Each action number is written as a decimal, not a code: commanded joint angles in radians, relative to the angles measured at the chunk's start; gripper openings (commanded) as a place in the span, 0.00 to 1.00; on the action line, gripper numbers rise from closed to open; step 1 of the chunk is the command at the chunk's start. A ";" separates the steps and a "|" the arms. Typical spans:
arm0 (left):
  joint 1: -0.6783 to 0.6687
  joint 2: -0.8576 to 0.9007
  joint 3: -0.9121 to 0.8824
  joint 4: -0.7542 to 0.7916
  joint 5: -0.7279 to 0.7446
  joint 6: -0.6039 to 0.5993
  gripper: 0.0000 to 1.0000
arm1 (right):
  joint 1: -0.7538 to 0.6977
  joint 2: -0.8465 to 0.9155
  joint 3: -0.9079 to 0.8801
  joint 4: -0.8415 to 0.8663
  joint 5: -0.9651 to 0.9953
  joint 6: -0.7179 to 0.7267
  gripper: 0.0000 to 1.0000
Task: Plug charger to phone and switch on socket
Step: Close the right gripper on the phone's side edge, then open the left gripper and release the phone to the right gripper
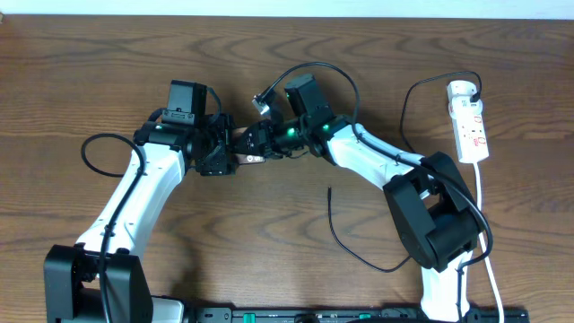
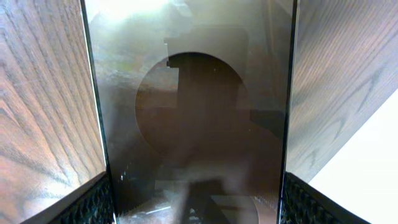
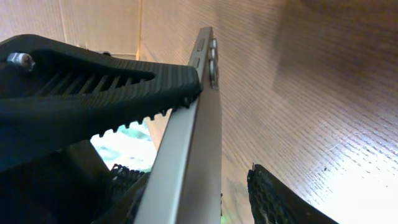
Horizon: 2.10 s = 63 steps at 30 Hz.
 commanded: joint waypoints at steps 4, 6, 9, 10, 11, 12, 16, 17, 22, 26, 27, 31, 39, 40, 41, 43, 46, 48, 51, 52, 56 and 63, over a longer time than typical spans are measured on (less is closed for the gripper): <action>-0.015 -0.008 0.034 0.006 0.009 0.003 0.07 | 0.016 0.009 0.009 0.002 0.015 -0.006 0.45; -0.016 -0.008 0.034 0.005 0.009 0.003 0.07 | 0.016 0.010 0.009 0.002 0.020 -0.006 0.43; -0.016 -0.008 0.034 0.006 0.009 0.003 0.07 | 0.017 0.009 0.009 0.002 0.022 -0.006 0.40; -0.015 -0.008 0.034 0.006 0.009 0.003 0.07 | 0.017 0.010 0.009 0.002 0.022 -0.007 0.40; -0.015 -0.008 0.034 0.006 0.009 0.006 0.07 | 0.017 0.009 0.009 0.002 0.021 -0.007 0.39; -0.015 -0.008 0.034 0.006 0.009 0.006 0.07 | 0.017 0.010 0.009 0.002 0.022 -0.007 0.38; -0.015 -0.008 0.034 0.006 0.009 0.006 0.07 | 0.017 0.010 0.009 0.002 0.021 -0.007 0.34; -0.015 -0.008 0.034 0.006 0.009 0.006 0.08 | 0.017 0.009 0.009 0.002 0.021 -0.007 0.32; -0.015 -0.008 0.034 0.006 0.009 0.006 0.07 | 0.016 0.010 0.009 0.002 0.021 -0.007 0.25; -0.015 -0.008 0.034 0.006 0.009 0.006 0.07 | 0.016 0.009 0.009 0.002 0.021 -0.007 0.21; -0.015 -0.008 0.033 0.006 0.009 0.007 0.07 | 0.016 0.009 0.009 0.002 0.021 -0.007 0.20; -0.015 -0.008 0.034 0.006 0.009 0.007 0.07 | 0.016 0.009 0.009 0.002 0.021 -0.007 0.16; -0.015 -0.008 0.034 0.006 0.009 0.018 0.07 | 0.016 0.009 0.009 0.002 0.021 -0.007 0.10; -0.015 -0.008 0.034 0.006 0.009 0.018 0.07 | 0.016 0.009 0.009 0.002 0.021 -0.007 0.09; -0.015 -0.008 0.034 0.006 0.009 0.018 0.07 | 0.016 0.009 0.009 0.002 0.021 -0.007 0.09; -0.015 -0.008 0.034 0.006 0.009 0.018 0.07 | 0.016 0.010 0.009 0.002 0.021 -0.007 0.06; -0.015 -0.008 0.034 0.006 0.009 0.018 0.07 | 0.016 0.009 0.009 0.002 0.021 -0.007 0.02; -0.015 -0.008 0.034 0.007 0.009 0.022 0.07 | 0.016 0.009 0.009 0.002 0.021 -0.007 0.01; -0.015 -0.008 0.034 0.006 0.009 0.022 0.07 | 0.016 0.009 0.009 0.002 0.021 -0.007 0.01; -0.015 -0.008 0.034 0.006 0.009 0.022 0.07 | 0.016 0.009 0.009 0.002 0.021 -0.007 0.01; -0.015 -0.008 0.034 0.006 0.009 0.025 0.07 | 0.016 0.009 0.009 0.002 0.021 -0.007 0.01; -0.015 -0.008 0.034 0.007 0.008 0.033 0.12 | 0.016 0.009 0.009 0.002 0.021 -0.008 0.01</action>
